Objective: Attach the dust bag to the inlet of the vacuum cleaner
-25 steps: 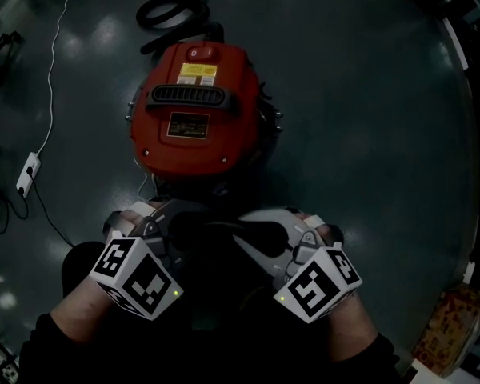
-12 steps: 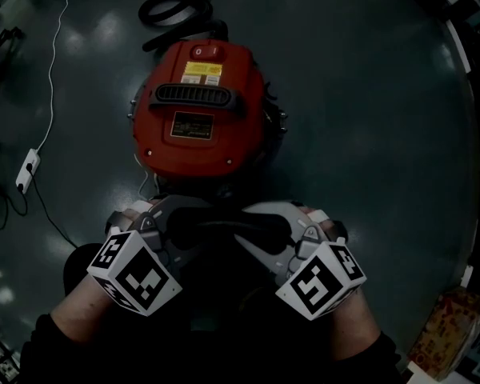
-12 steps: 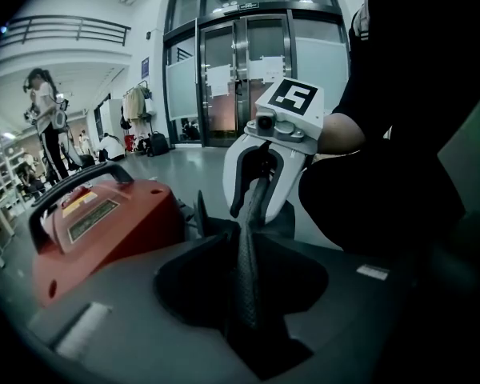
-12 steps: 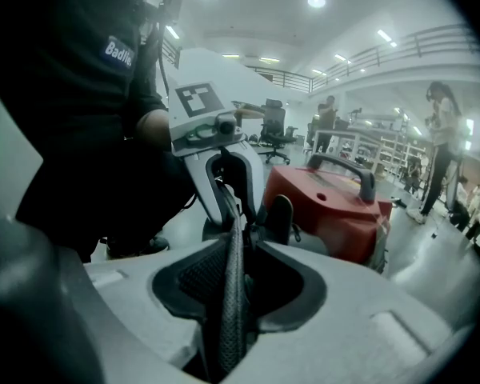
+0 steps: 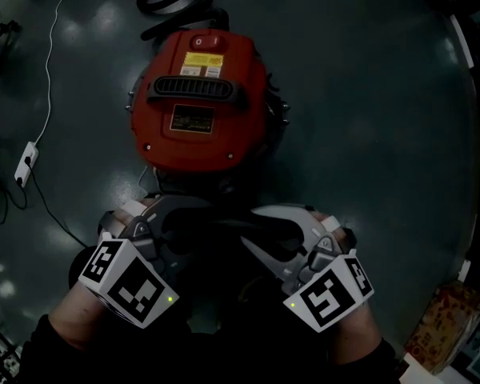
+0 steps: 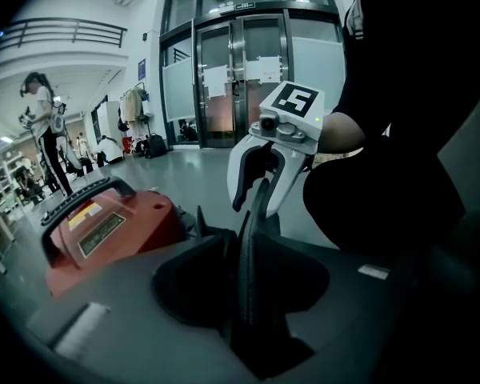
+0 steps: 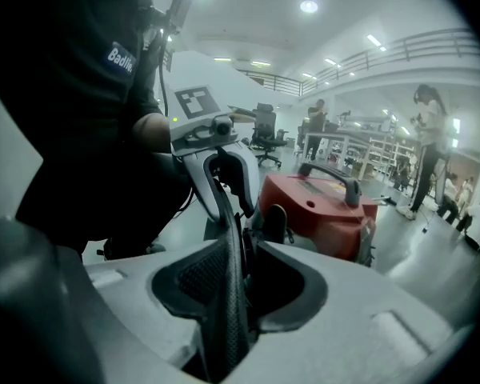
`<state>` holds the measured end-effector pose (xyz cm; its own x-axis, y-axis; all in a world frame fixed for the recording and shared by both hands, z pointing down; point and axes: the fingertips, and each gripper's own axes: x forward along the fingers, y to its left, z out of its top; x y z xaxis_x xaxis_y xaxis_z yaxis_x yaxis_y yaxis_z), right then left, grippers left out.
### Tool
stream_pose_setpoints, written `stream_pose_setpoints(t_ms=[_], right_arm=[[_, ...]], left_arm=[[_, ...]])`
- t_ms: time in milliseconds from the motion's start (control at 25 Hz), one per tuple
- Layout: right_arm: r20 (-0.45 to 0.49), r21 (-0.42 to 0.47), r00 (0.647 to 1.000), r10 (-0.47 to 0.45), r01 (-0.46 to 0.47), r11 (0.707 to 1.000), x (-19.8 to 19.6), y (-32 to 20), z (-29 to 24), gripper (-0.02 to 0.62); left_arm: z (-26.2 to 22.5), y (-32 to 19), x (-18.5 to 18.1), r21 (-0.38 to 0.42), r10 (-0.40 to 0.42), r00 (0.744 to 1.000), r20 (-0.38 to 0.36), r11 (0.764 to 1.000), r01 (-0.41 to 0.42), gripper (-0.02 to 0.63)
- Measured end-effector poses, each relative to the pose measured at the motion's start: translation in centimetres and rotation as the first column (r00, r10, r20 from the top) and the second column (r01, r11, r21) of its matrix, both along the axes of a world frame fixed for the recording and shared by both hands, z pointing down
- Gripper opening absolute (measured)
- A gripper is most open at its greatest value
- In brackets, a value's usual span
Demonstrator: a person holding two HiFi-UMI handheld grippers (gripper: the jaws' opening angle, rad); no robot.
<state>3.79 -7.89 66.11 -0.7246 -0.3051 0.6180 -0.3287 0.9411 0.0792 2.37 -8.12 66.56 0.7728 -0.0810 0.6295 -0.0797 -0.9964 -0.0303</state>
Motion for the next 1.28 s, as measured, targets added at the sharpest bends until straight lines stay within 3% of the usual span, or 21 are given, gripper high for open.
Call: stream_pose_setpoints(t_ms=[280, 640, 800, 1040, 1280], right_arm=[[0.035, -0.047, 0.997, 0.062, -0.060, 0.997, 0.1, 0.5, -4.6, 0.123], [0.108, -0.146, 0.976, 0.189, -0.173, 0.974, -0.6, 3.5, -17.4, 0.123], [0.117, -0.189, 0.962, 0.247, -0.222, 0.957, -0.5, 6.0, -23.9, 0.123], [0.162, -0.181, 0.960, 0.228, -0.198, 0.963, -0.8, 10.1, -34.7, 0.121], [0.194, -0.176, 0.958, 0.213, -0.179, 0.968, 0.4, 12.6, -41.0, 0.121]], left_arm=[[-4.3, 0.6, -0.2, -0.053, -0.015, 1.000, 0.006, 0.998, 0.015, 0.133], [-17.4, 2.7, -1.1, -0.101, -0.104, 0.994, 0.008, 0.989, 0.105, 0.133], [-23.9, 5.1, -1.4, -0.117, -0.104, 0.994, 0.032, 0.987, 0.107, 0.126], [-34.8, 7.7, -1.6, -0.080, -0.145, 0.989, 0.043, 0.986, 0.148, 0.117], [-43.4, 9.8, -0.8, -0.029, -0.231, 0.973, -0.006, 0.973, 0.231, 0.112]])
